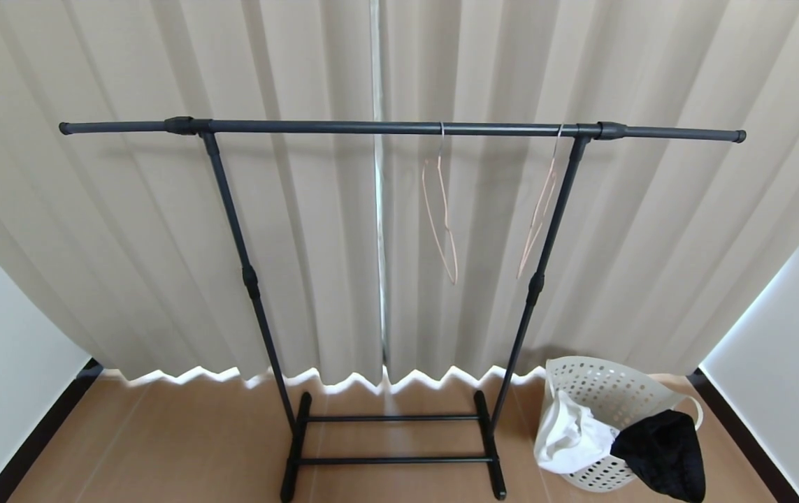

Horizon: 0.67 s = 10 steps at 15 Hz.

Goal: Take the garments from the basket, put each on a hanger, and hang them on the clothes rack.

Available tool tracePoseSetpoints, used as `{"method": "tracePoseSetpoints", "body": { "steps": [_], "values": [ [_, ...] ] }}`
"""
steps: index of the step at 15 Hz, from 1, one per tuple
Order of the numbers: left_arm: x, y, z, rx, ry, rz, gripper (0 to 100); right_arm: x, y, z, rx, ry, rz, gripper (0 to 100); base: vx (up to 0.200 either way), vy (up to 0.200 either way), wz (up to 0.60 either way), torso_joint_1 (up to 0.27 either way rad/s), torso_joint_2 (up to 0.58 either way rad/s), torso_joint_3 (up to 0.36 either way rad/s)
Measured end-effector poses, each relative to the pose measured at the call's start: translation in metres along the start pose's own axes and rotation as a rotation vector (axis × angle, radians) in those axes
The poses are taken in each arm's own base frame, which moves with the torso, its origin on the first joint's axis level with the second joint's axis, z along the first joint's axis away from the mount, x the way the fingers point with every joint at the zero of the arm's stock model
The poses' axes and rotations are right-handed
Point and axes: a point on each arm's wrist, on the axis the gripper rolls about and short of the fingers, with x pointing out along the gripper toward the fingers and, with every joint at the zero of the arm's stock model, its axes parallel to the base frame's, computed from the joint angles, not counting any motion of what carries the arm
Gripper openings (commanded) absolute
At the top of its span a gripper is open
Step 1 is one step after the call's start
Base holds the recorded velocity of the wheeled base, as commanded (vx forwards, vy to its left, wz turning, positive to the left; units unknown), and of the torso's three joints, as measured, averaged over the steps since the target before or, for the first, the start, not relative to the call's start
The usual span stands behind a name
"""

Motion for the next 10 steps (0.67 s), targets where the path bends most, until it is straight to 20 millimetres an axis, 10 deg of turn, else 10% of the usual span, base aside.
{"method": "tracePoseSetpoints", "body": {
  "steps": [10],
  "values": [
    [0.0, 0.0, -0.0002, 0.0, 0.001, 0.0, 100, 0.0, 0.0, 0.0001, 0.001, 0.0, 0.0, 100, 0.0, 0.0, 0.0, -0.185, 0.43, 0.247]
  ]
}}
